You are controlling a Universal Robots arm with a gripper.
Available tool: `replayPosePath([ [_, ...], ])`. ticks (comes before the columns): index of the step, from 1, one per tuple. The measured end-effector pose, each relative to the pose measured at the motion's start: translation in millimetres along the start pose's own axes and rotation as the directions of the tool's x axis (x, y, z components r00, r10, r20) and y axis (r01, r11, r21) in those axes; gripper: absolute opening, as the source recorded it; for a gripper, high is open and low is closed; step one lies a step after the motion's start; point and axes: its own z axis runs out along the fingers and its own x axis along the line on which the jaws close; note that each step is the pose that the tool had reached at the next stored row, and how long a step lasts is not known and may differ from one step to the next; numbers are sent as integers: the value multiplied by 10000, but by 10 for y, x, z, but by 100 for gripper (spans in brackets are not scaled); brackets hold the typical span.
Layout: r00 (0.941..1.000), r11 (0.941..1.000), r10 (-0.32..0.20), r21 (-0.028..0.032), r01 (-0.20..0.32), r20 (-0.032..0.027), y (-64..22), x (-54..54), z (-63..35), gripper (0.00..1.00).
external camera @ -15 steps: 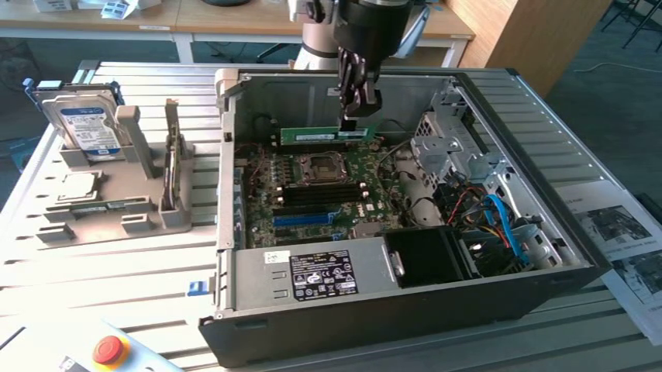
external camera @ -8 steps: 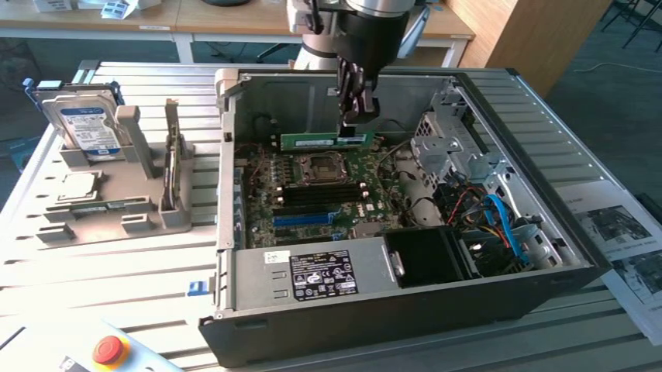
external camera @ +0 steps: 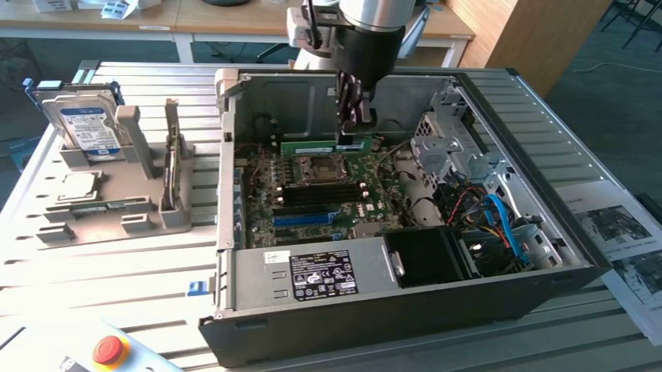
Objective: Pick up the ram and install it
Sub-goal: 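Insert the ram into the slot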
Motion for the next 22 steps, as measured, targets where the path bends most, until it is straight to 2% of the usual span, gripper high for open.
replayPosePath([
  [2, 10000, 10000, 0, 1, 0, 0, -2, 1, 73, 11],
  [22, 10000, 10000, 3, 11, -3, -3, -12, 8, 437, 11],
])
